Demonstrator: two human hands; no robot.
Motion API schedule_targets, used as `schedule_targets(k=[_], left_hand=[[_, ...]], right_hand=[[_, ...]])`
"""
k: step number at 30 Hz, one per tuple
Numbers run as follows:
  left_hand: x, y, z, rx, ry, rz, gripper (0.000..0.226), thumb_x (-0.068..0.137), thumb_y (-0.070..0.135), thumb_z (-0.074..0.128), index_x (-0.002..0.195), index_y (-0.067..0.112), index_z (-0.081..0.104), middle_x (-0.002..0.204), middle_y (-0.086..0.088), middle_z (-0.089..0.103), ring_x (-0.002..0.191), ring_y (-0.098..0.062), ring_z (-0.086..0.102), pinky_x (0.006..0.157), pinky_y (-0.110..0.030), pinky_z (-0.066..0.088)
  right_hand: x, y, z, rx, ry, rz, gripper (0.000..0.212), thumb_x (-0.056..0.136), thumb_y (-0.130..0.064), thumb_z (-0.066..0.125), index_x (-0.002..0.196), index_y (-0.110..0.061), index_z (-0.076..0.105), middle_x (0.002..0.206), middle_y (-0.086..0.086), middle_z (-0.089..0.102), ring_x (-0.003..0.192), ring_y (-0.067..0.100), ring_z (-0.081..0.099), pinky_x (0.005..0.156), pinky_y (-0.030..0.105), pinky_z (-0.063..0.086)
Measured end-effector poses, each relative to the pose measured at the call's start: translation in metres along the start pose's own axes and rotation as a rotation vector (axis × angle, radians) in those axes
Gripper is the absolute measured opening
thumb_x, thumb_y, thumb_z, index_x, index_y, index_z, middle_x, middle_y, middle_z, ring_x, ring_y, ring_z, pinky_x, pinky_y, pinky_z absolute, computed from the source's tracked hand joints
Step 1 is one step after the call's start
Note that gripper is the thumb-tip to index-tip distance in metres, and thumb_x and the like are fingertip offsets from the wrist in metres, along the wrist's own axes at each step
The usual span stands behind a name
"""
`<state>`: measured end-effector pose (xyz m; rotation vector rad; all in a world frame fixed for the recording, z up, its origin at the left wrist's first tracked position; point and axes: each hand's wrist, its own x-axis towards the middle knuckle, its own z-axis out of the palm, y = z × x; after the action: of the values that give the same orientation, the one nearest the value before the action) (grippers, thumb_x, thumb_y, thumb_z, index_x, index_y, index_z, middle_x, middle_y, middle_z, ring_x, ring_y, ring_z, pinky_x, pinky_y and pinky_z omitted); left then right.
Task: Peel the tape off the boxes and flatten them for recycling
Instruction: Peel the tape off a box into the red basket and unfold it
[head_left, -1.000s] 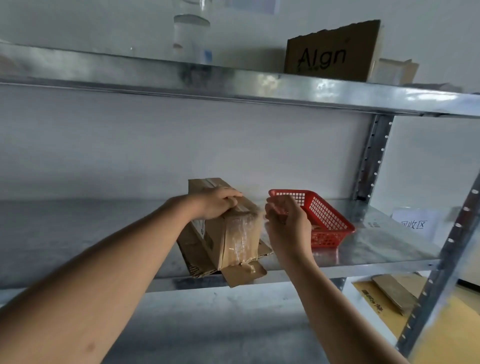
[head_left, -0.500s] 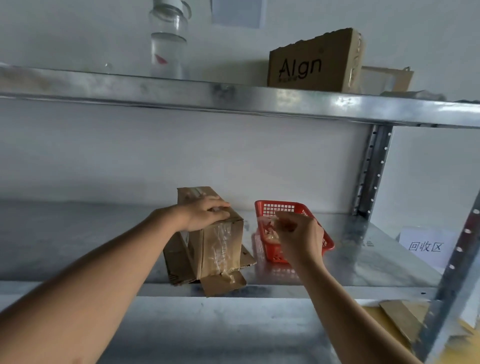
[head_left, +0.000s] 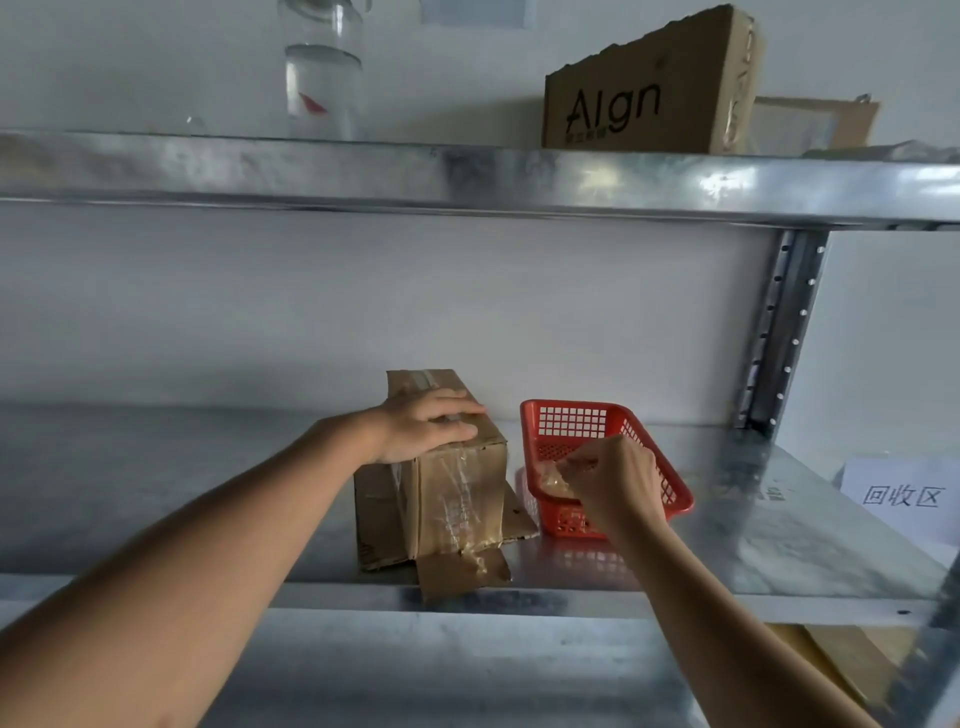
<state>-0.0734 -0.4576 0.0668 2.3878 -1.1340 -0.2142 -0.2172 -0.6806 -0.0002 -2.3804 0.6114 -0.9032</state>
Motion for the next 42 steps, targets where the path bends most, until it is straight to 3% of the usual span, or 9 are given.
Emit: schedule_targets(k=[6, 13, 18, 24, 28, 32, 35, 40, 42], left_hand=[[0.012, -0.01, 0.002, 0.012, 0.009, 0.037, 0.043, 0.103, 0.058, 0.049, 0.146, 0.055, 0.047, 0.167, 0.018, 0.024, 0.156, -0.012, 0.013, 0.127, -0.045, 0.01], [0.018, -0.012, 0.006, 0.049, 0.047, 0.059, 0.041, 0.103, 0.057, 0.048, 0.144, 0.056, 0.047, 0.166, 0.018, 0.027, 0.157, -0.013, 0.015, 0.127, -0.052, 0.011], [0.015, -0.008, 0.007, 0.065, 0.042, 0.023, 0.042, 0.103, 0.059, 0.046, 0.145, 0.057, 0.045, 0.167, 0.021, 0.023, 0.158, -0.013, 0.011, 0.127, -0.051, 0.007], [0.012, -0.001, 0.006, 0.089, 0.034, -0.03, 0.044, 0.101, 0.067, 0.041, 0.145, 0.061, 0.044, 0.167, 0.023, 0.02, 0.158, -0.012, 0.008, 0.128, -0.051, 0.003], [0.007, 0.005, 0.007, 0.036, 0.066, -0.086, 0.038, 0.104, 0.064, 0.037, 0.141, 0.063, 0.049, 0.166, 0.024, 0.023, 0.157, -0.01, 0.013, 0.128, -0.046, 0.005], [-0.008, 0.009, 0.001, 0.115, 0.059, -0.196, 0.044, 0.104, 0.068, 0.026, 0.146, 0.065, 0.039, 0.168, 0.021, 0.018, 0.158, -0.017, 0.013, 0.127, -0.045, 0.01], [-0.02, 0.011, -0.007, 0.267, 0.046, -0.272, 0.053, 0.103, 0.069, 0.02, 0.154, 0.058, 0.03, 0.17, 0.013, 0.018, 0.157, -0.025, 0.018, 0.125, -0.049, 0.019], [-0.043, 0.015, -0.018, 0.497, 0.036, -0.405, 0.056, 0.104, 0.067, 0.018, 0.158, 0.053, 0.021, 0.17, 0.001, 0.016, 0.155, -0.039, 0.013, 0.12, -0.059, 0.021], [-0.052, 0.011, -0.023, 0.536, 0.042, -0.407, 0.057, 0.104, 0.067, 0.017, 0.159, 0.053, 0.02, 0.169, -0.001, 0.016, 0.154, -0.04, 0.013, 0.118, -0.061, 0.023]], right_hand=[[0.01, 0.006, -0.001, 0.029, -0.075, -0.032, 0.02, 0.076, -0.02, 0.092, 0.091, -0.023, 0.081, 0.092, -0.009, 0.076, 0.072, -0.005, 0.06, 0.058, 0.012, 0.039], [0.019, 0.0, -0.002, -0.032, -0.275, -0.31, 0.021, 0.091, -0.026, 0.078, 0.112, -0.025, 0.08, 0.106, -0.009, 0.078, 0.078, -0.006, 0.067, 0.072, 0.007, 0.05], [0.018, -0.007, -0.002, 0.105, -0.137, -0.303, 0.016, 0.083, -0.025, 0.086, 0.098, -0.026, 0.082, 0.09, -0.016, 0.076, 0.074, -0.011, 0.065, 0.069, 0.007, 0.052], [0.003, -0.033, 0.002, 0.32, -0.08, -0.388, 0.017, 0.087, -0.033, 0.081, 0.105, -0.032, 0.079, 0.091, -0.028, 0.067, 0.077, -0.007, 0.069, 0.067, 0.014, 0.057], [-0.012, -0.047, 0.015, 0.345, -0.099, -0.429, 0.03, 0.079, -0.032, 0.088, 0.107, -0.036, 0.078, 0.101, -0.019, 0.064, 0.084, 0.002, 0.066, 0.072, 0.018, 0.057], [-0.028, -0.058, 0.026, 0.324, 0.022, -0.418, 0.044, 0.074, -0.04, 0.091, 0.115, -0.033, 0.077, 0.104, -0.024, 0.057, 0.095, 0.004, 0.062, 0.079, 0.024, 0.056], [-0.038, -0.067, 0.036, 0.314, 0.003, -0.387, 0.05, 0.081, -0.035, 0.086, 0.128, -0.033, 0.07, 0.12, -0.008, 0.064, 0.106, 0.011, 0.061, 0.089, 0.032, 0.058], [-0.054, -0.083, 0.053, 0.406, -0.007, -0.332, 0.05, 0.089, -0.013, 0.077, 0.137, -0.023, 0.066, 0.125, 0.003, 0.064, 0.114, 0.018, 0.063, 0.094, 0.013, 0.046], [-0.058, -0.09, 0.058, 0.448, -0.02, -0.275, 0.045, 0.094, -0.011, 0.072, 0.138, -0.018, 0.065, 0.129, 0.003, 0.065, 0.115, 0.017, 0.065, 0.097, 0.023, 0.053]])
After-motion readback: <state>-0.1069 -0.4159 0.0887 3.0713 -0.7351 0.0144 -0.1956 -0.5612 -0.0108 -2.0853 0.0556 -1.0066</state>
